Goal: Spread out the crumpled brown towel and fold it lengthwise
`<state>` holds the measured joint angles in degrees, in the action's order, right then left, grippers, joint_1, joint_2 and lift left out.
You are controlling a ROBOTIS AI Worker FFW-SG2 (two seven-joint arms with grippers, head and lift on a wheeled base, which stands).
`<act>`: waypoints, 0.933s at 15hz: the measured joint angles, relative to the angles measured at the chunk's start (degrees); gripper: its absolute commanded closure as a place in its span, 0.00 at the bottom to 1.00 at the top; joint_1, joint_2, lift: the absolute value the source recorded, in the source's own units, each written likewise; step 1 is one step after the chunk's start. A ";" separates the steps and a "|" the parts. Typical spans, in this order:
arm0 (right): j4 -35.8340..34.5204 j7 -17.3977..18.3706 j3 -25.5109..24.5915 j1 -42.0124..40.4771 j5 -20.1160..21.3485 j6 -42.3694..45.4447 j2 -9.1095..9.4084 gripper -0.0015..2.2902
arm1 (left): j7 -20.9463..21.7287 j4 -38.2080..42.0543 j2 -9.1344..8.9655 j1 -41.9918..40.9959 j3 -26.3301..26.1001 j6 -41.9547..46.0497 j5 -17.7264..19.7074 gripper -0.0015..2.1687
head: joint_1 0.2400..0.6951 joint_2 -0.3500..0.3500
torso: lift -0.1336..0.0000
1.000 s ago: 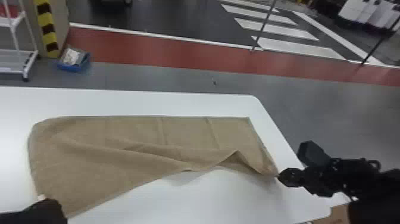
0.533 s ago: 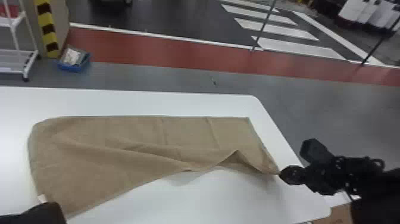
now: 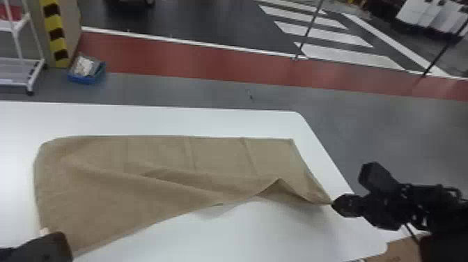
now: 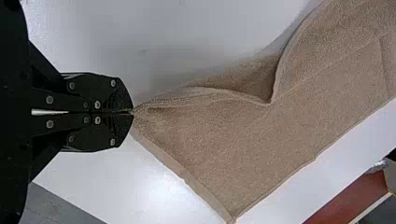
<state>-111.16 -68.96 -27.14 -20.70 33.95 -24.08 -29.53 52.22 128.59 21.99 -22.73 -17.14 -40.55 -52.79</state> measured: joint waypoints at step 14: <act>-4.06 -3.10 -5.14 -3.28 -2.51 1.16 0.10 0.59 | 7.96 9.07 -0.16 -1.57 9.56 -4.75 1.44 0.80 | 1.00 0.00 | 0.10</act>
<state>-115.22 -72.07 -32.28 -23.98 31.44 -22.92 -29.43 60.18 137.66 21.83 -24.30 -7.58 -45.30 -51.35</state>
